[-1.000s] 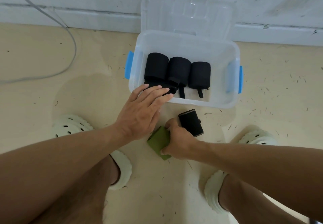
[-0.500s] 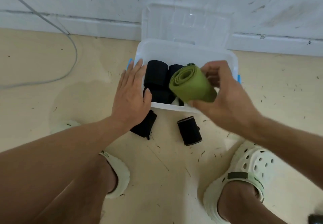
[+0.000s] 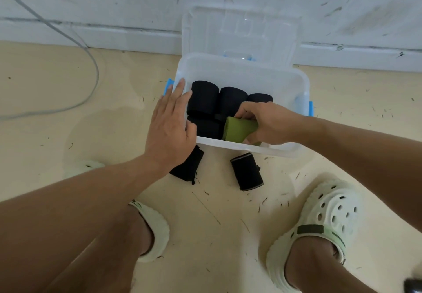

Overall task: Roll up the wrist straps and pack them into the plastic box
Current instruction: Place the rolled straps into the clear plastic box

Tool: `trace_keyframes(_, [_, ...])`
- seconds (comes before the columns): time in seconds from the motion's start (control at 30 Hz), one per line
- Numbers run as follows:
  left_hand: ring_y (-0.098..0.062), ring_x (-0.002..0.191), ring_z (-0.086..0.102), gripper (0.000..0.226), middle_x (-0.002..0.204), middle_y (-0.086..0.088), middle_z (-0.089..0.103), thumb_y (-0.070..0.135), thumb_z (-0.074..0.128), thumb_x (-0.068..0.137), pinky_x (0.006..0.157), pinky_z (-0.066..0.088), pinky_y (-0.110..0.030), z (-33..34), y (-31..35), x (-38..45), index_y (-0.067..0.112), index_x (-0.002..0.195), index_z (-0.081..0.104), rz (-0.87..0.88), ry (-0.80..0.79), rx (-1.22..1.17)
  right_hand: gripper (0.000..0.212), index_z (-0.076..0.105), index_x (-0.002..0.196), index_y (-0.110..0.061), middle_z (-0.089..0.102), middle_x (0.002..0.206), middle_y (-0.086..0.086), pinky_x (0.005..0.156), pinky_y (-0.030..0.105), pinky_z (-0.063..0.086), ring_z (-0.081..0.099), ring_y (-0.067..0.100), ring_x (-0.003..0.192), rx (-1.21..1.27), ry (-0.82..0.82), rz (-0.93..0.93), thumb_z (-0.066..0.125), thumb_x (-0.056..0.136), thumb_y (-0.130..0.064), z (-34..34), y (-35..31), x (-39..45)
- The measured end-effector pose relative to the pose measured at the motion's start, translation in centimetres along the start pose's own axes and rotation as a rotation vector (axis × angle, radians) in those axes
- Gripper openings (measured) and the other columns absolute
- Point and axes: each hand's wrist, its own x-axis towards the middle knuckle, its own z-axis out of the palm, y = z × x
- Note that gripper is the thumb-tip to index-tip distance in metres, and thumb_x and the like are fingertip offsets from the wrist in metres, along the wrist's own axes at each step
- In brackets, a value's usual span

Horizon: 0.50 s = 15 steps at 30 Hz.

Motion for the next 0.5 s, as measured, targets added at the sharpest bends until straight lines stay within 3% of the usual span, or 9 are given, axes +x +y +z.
trace_keyframes(0.17, [-0.03,0.16,0.018,0.063,0.171,-0.008,0.024,0.016,0.038,0.091,0.128,0.023,-0.053,-0.1,-0.1,0.0,0.006,0.153,0.041,0.0,-0.005,0.006,0.058,0.066,0.13,-0.029,0.066,0.125,-0.008,0.096,0.029,0.048,0.06,0.017,0.113,0.009,0.035,-0.019,0.089,0.078,-0.023,0.5,0.4,0.3])
trace_keyframes(0.33, [-0.029,0.16,0.018,0.064,0.171,-0.008,0.024,0.02,0.034,0.091,0.127,0.023,-0.054,0.0,0.0,0.0,0.007,0.153,0.042,-0.004,-0.009,0.014,0.05,0.066,0.138,-0.033,0.064,0.127,-0.006,0.081,0.028,0.039,0.057,0.02,0.115,-0.225,0.105,-0.024,0.078,0.09,-0.038,1.3,0.1,1.0])
trace_keyframes(0.5, [-0.029,0.159,0.019,0.063,0.171,-0.007,0.025,0.02,0.034,0.09,0.127,0.024,-0.053,0.0,0.0,0.1,0.008,0.152,0.043,-0.01,-0.01,0.017,0.044,0.07,0.128,-0.043,0.071,0.111,-0.005,0.074,0.034,0.047,0.064,0.026,0.106,-0.403,0.127,0.011,0.076,0.085,-0.051,1.2,-1.2,2.0])
